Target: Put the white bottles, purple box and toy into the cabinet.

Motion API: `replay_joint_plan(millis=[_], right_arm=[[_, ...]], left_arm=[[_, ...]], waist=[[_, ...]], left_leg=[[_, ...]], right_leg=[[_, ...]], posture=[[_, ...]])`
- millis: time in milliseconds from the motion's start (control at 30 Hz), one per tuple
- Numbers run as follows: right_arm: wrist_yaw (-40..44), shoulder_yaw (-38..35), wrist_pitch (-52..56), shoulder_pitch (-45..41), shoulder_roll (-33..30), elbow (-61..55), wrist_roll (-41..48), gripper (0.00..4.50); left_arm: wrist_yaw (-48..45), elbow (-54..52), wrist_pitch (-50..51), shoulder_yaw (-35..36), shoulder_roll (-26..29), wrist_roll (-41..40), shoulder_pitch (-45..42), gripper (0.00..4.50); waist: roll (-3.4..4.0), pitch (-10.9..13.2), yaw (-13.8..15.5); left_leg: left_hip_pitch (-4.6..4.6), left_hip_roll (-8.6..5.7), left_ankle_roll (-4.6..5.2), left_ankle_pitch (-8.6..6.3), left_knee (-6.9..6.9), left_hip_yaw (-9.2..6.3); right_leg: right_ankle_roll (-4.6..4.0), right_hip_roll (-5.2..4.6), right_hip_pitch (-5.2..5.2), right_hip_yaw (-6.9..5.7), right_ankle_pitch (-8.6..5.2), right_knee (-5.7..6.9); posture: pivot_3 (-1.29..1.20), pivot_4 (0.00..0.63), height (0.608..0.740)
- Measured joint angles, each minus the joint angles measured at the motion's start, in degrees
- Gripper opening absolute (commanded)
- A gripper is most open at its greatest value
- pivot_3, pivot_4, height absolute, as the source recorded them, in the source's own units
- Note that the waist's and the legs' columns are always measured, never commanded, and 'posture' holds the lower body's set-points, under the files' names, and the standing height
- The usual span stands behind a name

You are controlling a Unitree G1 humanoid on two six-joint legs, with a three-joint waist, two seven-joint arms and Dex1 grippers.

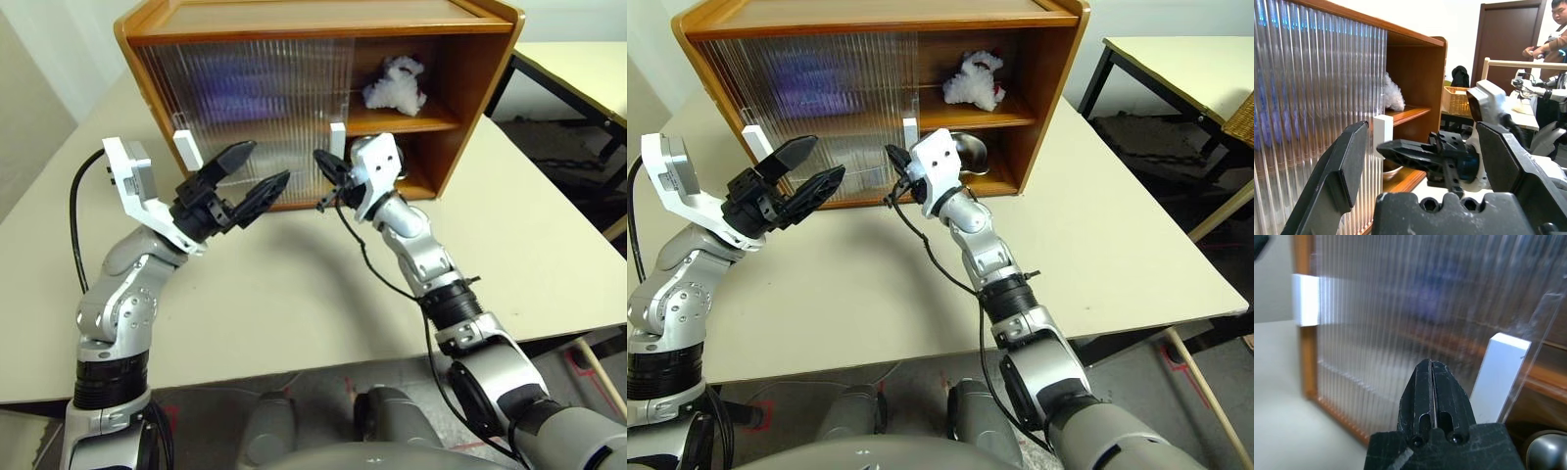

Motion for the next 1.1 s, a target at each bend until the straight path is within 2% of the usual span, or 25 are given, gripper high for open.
replay_joint_plan(millis=[300, 467, 800, 1100], right_arm=[[-19.75, -0.84, 0.88, 1.09, 1.7, -0.16, -9.71, 0.02], [-27.85, -1.3, 2.62, 3.54, 1.98, -2.93, -13.54, 0.02], [-37.17, -5.07, 5.81, 5.07, 0.37, -5.08, -15.93, 0.02], [-43.26, -9.2, 7.47, 2.93, -2.68, -1.04, -15.91, 0.02]], left_arm=[[-0.1, 0.18, -0.49, -0.12, -0.42, 0.08, -0.08, 4.5], [-0.66, 0.41, -0.7, -0.71, -0.54, 0.11, -0.48, 4.5], [-1.69, 2.67, -0.81, -1.46, -0.74, 0.19, -2.32, 4.5], [-2.05, 2.72, -0.86, -1.78, -0.88, 0.24, -2.68, 4.5]], waist=[[-0.02, -0.01, 0.01], [-0.04, -0.03, -0.21], [-0.05, -0.04, -0.42], [-0.07, -0.05, -0.39]], left_leg=[[-0.02, -0.02, 0.0, 0.0, 0.01, 0.01], [-0.03, -0.02, 0.0, 0.0, 0.0, 0.03], [-0.02, -0.03, 0.01, 0.01, 0.02, 0.03], [-0.01, -0.07, 0.04, 0.02, 0.09, 0.02]], right_leg=[[-0.02, -0.07, -0.09, 0.04, 0.0, 0.0], [-0.02, -0.06, -0.09, 0.06, -0.01, 0.0], [-0.02, -0.04, -0.08, 0.06, -0.01, 0.0], [-0.02, -0.07, -0.06, 0.07, 0.0, 0.01]], posture=[[0.17, 0.0, 0.74], [0.15, 0.0, 0.74], [0.13, 0.0, 0.74], [0.12, 0.0, 0.74]])
